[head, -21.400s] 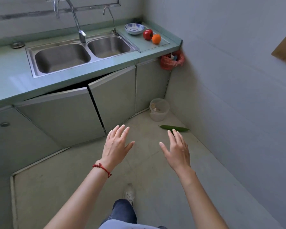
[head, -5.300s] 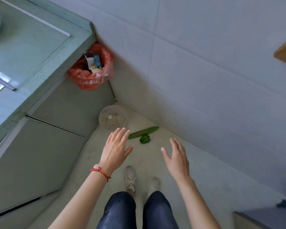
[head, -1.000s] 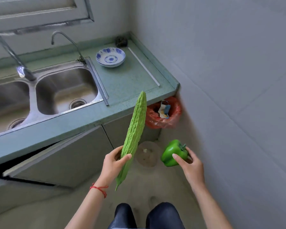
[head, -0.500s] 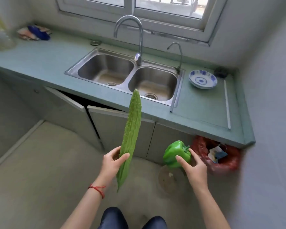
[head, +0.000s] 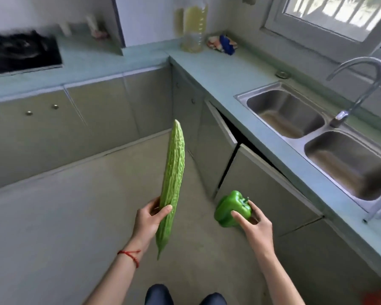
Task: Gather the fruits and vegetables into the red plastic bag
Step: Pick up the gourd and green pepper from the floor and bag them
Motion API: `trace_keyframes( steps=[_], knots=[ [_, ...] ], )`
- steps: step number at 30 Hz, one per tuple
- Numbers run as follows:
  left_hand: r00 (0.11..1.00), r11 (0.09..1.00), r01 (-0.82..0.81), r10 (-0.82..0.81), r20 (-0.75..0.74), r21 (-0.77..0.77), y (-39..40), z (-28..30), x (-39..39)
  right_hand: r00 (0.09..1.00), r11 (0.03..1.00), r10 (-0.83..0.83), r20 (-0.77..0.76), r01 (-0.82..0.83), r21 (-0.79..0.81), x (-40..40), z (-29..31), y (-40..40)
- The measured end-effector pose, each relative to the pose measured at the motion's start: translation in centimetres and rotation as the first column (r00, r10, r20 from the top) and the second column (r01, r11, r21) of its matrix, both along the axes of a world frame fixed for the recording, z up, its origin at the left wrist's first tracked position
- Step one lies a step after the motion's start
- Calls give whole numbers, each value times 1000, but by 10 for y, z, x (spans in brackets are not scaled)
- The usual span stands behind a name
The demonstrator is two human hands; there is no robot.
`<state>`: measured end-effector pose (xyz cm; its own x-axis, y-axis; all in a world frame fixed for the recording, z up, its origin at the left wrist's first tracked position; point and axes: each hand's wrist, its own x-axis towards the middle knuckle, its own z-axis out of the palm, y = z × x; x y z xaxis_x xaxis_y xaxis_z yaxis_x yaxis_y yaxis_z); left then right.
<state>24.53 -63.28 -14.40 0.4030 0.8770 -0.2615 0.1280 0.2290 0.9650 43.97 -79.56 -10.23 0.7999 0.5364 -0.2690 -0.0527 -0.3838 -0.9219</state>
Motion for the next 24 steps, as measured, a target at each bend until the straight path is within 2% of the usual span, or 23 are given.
trace_keyframes(
  steps=[7,13,17,24],
  knots=[
    [958,957,-287,287,11,31,33,2,-97,952,953,304,-33,-304,11,-62,-1,107],
    [851,851,-525,525,-2,23,35,1,-152,839,841,541,-56,-541,22,-105,-2,173],
    [741,741,-671,671,18,24,28,6,-176,724,725,688,-54,-687,39,-129,-2,216],
    [484,484,-875,875,21,-5,12,11,-195,445,446,894,-45,-894,30,-163,-3,278]
  ],
)
